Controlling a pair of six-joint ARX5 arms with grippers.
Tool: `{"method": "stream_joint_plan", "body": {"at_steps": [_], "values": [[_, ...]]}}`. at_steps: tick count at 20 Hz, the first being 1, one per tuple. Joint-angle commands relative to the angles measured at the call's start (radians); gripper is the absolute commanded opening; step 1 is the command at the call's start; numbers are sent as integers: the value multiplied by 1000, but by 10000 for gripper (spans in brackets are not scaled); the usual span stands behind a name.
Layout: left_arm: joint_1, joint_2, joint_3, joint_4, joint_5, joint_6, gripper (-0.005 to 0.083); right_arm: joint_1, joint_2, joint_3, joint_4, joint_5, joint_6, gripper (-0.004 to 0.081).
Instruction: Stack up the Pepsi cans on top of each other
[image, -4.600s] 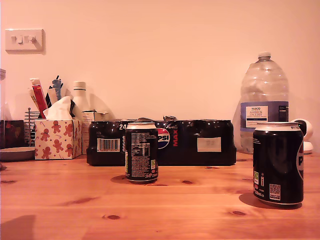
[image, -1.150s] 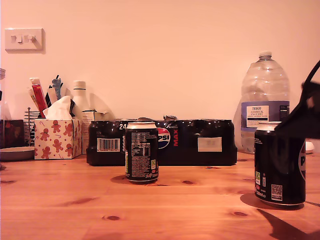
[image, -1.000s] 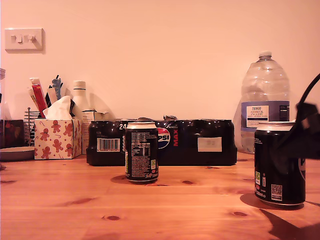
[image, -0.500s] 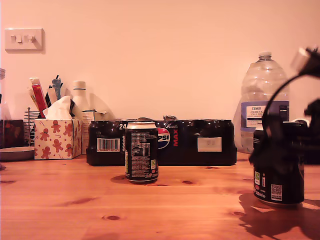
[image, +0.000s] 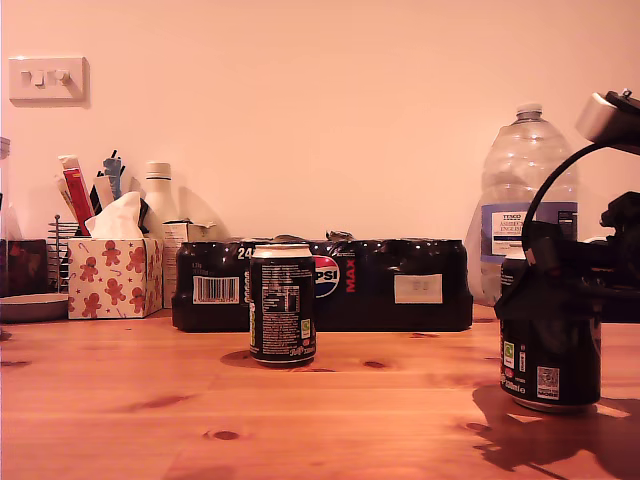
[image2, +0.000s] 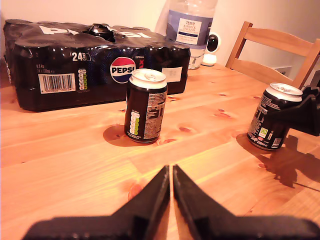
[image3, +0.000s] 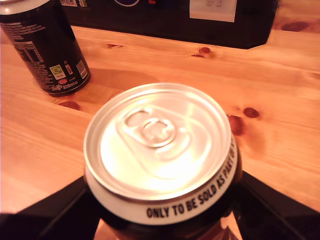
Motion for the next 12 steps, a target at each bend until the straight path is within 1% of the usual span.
{"method": "stream_joint_plan", "body": {"at_steps": [1,3,5,10,12], "values": [[-2,5,-18,-14,-2,16,10,5,-2,59,29,-18,4,240],[-2,5,-18,-14,-2,16,10,5,-2,88,29,-49,4,226],[-2,5,-18,-14,-3,16,10,11,-2,128,1,-77,4,226],[-2,5,-18,-16,-20,17,10,73,-2,277,-173,-78,-3,226],[-2,5,-18,-16,-23,24,10,98,-2,340,-221,-78,-9,226]]}}
